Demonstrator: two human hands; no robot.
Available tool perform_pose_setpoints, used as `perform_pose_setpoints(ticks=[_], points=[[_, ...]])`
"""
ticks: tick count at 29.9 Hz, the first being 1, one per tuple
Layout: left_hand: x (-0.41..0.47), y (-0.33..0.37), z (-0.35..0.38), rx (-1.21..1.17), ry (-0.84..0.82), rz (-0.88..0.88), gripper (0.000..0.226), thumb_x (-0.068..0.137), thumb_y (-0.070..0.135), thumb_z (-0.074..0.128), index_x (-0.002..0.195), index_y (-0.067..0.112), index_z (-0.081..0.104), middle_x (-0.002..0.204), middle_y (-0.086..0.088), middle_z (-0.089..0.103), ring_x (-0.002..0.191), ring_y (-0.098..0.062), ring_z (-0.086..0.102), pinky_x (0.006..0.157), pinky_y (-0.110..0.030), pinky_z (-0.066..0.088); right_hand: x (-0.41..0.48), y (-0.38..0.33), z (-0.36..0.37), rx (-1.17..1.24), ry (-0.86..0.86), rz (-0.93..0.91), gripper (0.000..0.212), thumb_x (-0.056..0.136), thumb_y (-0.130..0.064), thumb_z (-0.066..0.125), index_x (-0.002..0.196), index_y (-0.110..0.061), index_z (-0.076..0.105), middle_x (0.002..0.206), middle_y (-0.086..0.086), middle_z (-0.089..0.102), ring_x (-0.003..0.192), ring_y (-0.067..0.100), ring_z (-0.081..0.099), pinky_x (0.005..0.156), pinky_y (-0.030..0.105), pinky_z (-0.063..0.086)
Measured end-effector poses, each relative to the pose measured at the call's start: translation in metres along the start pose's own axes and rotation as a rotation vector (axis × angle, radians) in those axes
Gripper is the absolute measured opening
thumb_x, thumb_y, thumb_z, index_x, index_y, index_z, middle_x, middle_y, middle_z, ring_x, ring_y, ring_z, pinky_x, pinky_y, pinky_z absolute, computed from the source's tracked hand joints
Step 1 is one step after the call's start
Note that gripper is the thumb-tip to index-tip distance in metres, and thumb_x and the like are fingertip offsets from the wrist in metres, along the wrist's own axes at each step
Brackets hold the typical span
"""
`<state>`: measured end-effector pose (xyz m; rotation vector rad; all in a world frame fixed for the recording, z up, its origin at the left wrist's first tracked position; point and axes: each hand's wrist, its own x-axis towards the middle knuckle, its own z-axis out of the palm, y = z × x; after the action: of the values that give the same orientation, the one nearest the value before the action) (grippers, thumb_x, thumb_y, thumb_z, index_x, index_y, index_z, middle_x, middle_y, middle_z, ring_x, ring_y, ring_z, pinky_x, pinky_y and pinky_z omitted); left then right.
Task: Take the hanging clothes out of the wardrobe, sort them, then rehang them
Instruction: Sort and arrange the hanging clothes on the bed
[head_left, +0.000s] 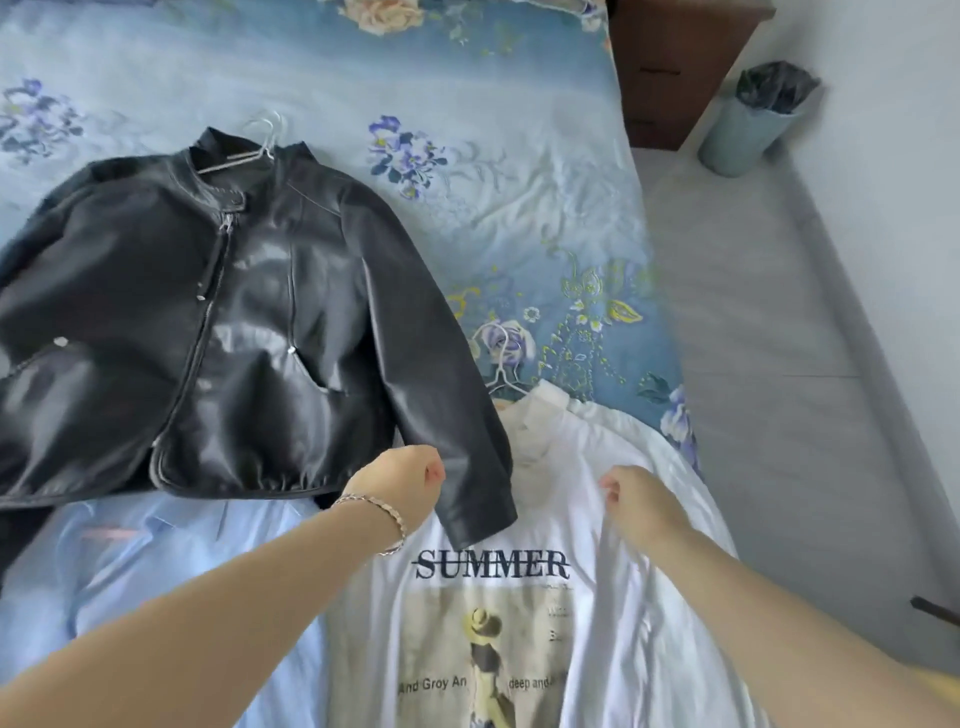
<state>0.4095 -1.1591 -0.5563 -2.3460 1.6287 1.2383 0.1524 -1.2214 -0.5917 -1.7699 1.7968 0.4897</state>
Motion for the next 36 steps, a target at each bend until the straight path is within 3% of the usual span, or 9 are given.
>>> perform_pose_setpoints(ticks=[5,11,14,16,18,20,27,31,36], points=[[-0.001,0.02,0.038,-0.077,0.094,-0.088,0.026,0.094,0.015,0.04,0.099,0.024,0.064,0.098,0.002,0.066,0.082,-0.018,0.058,0.079,-0.028,0.049,0.059,-0.006,0.007,-0.032,0.096,-0.199,0.035,0.092,-0.014,0.047,0.126,-0.008,0.051,0.133,0.01,0.046,0.125,0.026,0.045,0.1,0.033,0.04],[0.013,0.017,0.047,-0.183,0.192,-0.209,0.031,0.091,0.01,0.046,0.073,0.034,0.053,0.082,0.003,0.065,0.085,-0.022,0.063,0.084,-0.037,0.051,0.119,-0.045,0.018,-0.089,0.066,-0.246,0.055,0.09,-0.027,0.057,0.139,-0.014,0.034,0.143,0.007,0.039,0.132,0.027,0.036,0.103,0.038,0.034],[0.014,0.014,0.048,-0.229,0.212,-0.254,0.035,0.09,0.009,0.047,0.07,0.037,0.052,0.078,0.004,0.065,0.082,-0.021,0.064,0.083,-0.035,0.051,0.133,-0.043,0.026,0.01,0.028,-0.186,0.041,0.087,-0.028,0.062,0.122,-0.012,0.049,0.128,0.008,0.054,0.121,0.028,0.049,0.096,0.035,0.04],[0.012,0.011,0.047,-0.26,0.206,-0.271,0.038,0.09,0.009,0.047,0.068,0.04,0.051,0.079,0.005,0.067,0.079,-0.02,0.064,0.08,-0.033,0.052,0.13,-0.033,0.029,0.146,0.046,-0.197,0.013,0.087,-0.025,0.062,0.088,-0.014,0.055,0.103,0.009,0.065,0.103,0.031,0.057,0.083,0.033,0.043],[0.005,0.009,0.046,-0.299,0.205,-0.29,0.035,0.09,0.009,0.048,0.071,0.038,0.054,0.079,0.005,0.067,0.08,-0.019,0.063,0.074,-0.029,0.051,0.117,-0.022,0.026,0.291,0.069,-0.184,0.037,0.087,-0.025,0.06,0.06,-0.019,0.036,0.068,0.001,0.054,0.08,0.03,0.051,0.067,0.031,0.036],[-0.007,0.01,0.044,-0.303,0.2,-0.298,0.029,0.091,0.009,0.048,0.077,0.033,0.057,0.081,0.004,0.067,0.082,-0.018,0.063,0.074,-0.026,0.049,0.094,-0.011,0.016,0.428,0.103,-0.134,0.047,0.089,-0.03,0.057,0.054,-0.016,0.029,0.054,-0.001,0.039,0.069,0.027,0.042,0.061,0.03,0.029],[-0.067,0.027,0.014,-0.323,0.271,-0.302,0.028,0.09,0.009,0.051,0.075,0.033,0.055,0.075,0.009,0.063,0.081,-0.016,0.06,0.065,-0.021,0.042,-0.01,0.013,-0.032,0.45,0.447,-0.042,0.055,0.092,-0.036,0.053,0.051,-0.011,0.026,0.047,0.0,0.035,0.061,0.03,0.038,0.055,0.032,0.023],[-0.132,0.038,-0.01,-0.313,0.362,-0.227,0.021,0.09,0.011,0.051,0.083,0.03,0.058,0.076,0.009,0.064,0.074,-0.011,0.056,0.057,-0.01,0.034,-0.085,0.018,-0.05,0.392,0.539,-0.208,0.061,0.09,-0.032,0.059,0.047,-0.016,0.018,0.041,-0.003,0.025,0.052,0.029,0.033,0.049,0.03,0.021],[-0.229,0.027,-0.037,-0.353,0.492,-0.118,0.029,0.089,0.007,0.05,0.077,0.033,0.056,0.075,0.008,0.065,0.08,-0.019,0.061,0.07,-0.024,0.042,-0.186,0.014,-0.065,0.364,0.67,-0.423,0.061,0.079,-0.039,0.054,0.049,-0.023,0.004,0.036,-0.002,0.011,0.042,0.023,0.02,0.042,0.015,0.009]])
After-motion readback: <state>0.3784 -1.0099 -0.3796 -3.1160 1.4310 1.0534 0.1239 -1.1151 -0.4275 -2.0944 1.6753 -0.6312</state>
